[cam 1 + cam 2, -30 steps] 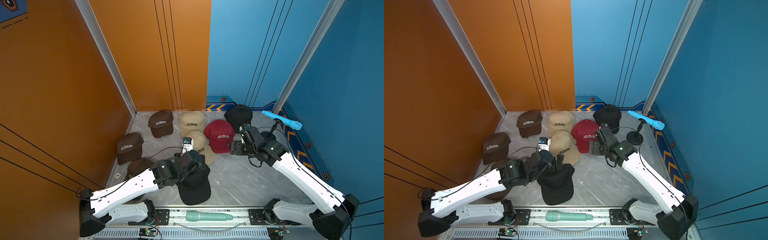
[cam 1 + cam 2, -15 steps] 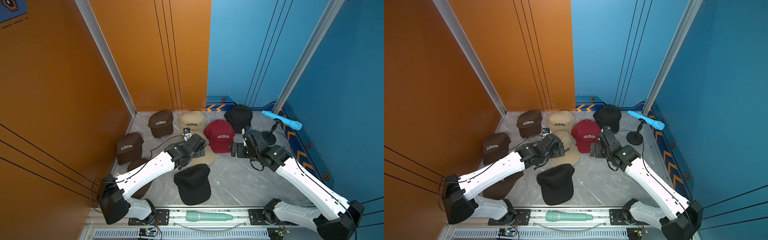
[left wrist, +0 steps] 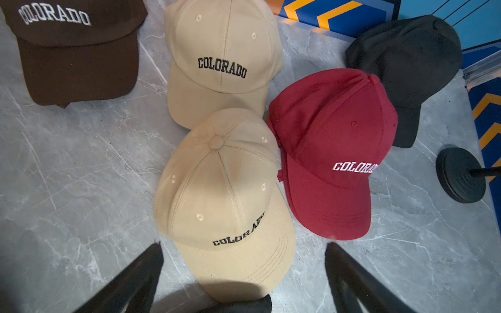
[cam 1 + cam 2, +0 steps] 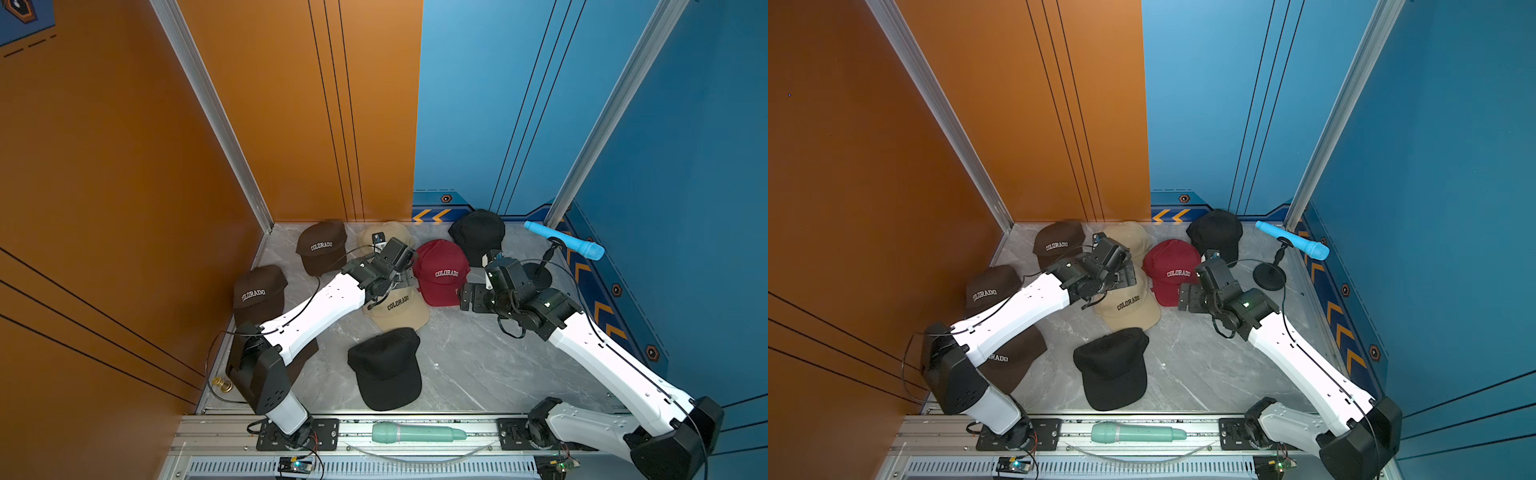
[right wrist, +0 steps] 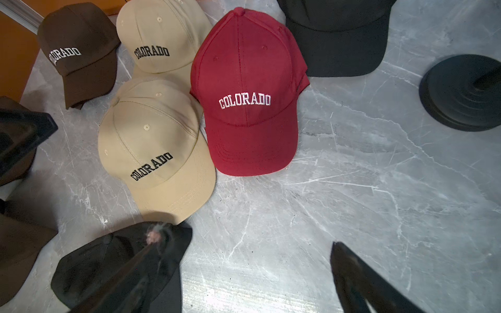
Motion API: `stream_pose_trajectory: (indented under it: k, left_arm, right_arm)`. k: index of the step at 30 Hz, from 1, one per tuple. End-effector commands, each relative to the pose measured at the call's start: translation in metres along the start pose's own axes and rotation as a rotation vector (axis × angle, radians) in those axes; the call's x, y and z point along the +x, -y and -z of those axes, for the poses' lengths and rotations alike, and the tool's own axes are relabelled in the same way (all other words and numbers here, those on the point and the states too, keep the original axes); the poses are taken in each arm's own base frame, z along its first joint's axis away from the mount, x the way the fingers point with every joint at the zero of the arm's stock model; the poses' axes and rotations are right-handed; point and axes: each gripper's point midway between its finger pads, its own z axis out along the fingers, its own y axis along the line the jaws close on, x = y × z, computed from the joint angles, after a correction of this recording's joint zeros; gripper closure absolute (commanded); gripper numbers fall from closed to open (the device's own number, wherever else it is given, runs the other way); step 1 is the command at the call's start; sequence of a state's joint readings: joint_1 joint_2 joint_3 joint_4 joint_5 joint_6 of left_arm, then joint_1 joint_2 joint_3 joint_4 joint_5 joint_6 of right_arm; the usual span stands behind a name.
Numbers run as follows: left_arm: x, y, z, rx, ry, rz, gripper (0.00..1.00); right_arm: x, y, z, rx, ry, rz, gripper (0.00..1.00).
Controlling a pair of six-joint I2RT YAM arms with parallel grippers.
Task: Stack the baseball caps by color
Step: Pick up the baseball cap from the center of the board.
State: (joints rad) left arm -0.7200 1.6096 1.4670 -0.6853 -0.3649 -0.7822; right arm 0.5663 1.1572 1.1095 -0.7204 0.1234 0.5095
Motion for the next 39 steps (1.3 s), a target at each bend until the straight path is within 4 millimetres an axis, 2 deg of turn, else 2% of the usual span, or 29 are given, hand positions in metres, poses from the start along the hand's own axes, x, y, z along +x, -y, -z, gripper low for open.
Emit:
stream_pose_trajectory:
  k: [1,4,7,13,17,21,25,32,36,39]
  left_arm:
    - [-0.001,-0.004,0.006,-0.001,-0.017,-0.034,0.05]
    - [-0.002,-0.011,0.009,0.003,-0.022,-0.033,0.05]
    - [-0.003,-0.012,0.019,0.024,-0.013,-0.039,0.05]
    - [-0.003,-0.028,0.036,0.021,0.029,-0.025,0.04]
    - [-0.013,-0.039,0.044,0.001,0.074,-0.031,0.03]
    - [-0.028,-0.043,0.041,-0.002,0.086,-0.035,0.02]
    - [-0.048,-0.041,0.025,-0.015,0.080,-0.046,0.01]
    - [-0.091,-0.025,-0.021,0.001,0.047,-0.012,0.01]
    - [-0.110,-0.029,-0.057,-0.011,0.010,0.070,0.02]
    - [-0.116,-0.037,-0.087,-0.037,-0.012,0.114,0.03]
  right_arm:
    - [-0.001,0.000,-0.001,0.005,-0.018,0.011,0.00]
    - [-0.005,0.001,0.007,0.005,-0.006,0.002,0.00]
    - [-0.004,0.003,0.012,0.006,0.005,-0.008,0.00]
    - [-0.006,0.007,0.016,0.025,-0.006,-0.010,0.00]
    - [-0.010,0.006,0.017,0.021,-0.008,-0.018,0.00]
    - [-0.014,0.008,0.014,0.038,-0.011,-0.024,0.00]
    - [-0.024,0.012,0.003,0.064,-0.022,-0.013,0.00]
    - [-0.052,0.019,-0.009,0.073,-0.016,-0.011,0.00]
    - [-0.072,0.022,-0.007,0.036,-0.053,-0.122,0.00]
    - [-0.082,0.016,-0.003,0.014,-0.065,-0.143,0.00]
